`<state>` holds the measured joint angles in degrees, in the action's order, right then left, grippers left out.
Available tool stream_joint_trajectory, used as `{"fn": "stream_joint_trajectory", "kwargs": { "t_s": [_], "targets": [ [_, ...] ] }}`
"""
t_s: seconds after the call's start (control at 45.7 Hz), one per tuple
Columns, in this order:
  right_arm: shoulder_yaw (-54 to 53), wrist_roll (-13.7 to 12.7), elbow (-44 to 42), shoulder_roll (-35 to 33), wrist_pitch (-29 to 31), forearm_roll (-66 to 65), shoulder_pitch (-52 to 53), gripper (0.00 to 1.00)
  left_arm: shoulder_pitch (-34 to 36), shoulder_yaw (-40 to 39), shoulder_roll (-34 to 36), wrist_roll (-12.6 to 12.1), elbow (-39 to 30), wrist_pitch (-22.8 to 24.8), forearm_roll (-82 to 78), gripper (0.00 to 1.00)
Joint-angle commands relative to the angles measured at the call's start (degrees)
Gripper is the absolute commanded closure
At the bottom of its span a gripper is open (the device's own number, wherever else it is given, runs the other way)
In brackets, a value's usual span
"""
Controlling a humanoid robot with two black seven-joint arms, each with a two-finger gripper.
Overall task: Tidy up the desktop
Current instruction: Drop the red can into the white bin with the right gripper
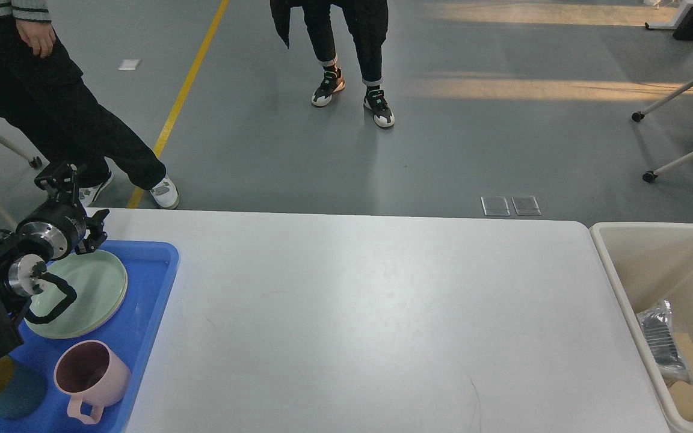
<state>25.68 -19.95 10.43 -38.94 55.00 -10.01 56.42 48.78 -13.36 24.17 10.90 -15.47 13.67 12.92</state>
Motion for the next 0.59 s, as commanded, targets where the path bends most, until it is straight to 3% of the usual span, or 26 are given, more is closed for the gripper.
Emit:
{"fn": "stream_joint_trajectory", "kwargs": {
  "t_s": [0.0,0.066,0.197,0.569],
  "targets": [
    [0.1,0.0,0.0,-0.1,0.0,0.0,0.0,0.68,0.0,0.0,0.0,0.0,0.0,-0.1,0.0,0.04],
    [0.2,0.0,0.1,-0.1,0.0,0.0,0.0,0.56,0.0,0.0,0.0,0.0,0.0,0.0,0.0,0.04],
    [0.3,0.0,0.3,0.0,0.0,-0.1,-0.5,0.48,0.0,0.0,0.0,0.0,0.0,0.0,0.0,0.04],
    [0.4,0.0,0.6,-0.1,0.0,-0.1,-0.6,0.44,0.0,0.0,0.0,0.0,0.0,0.0,0.0,0.04]
  ]
}}
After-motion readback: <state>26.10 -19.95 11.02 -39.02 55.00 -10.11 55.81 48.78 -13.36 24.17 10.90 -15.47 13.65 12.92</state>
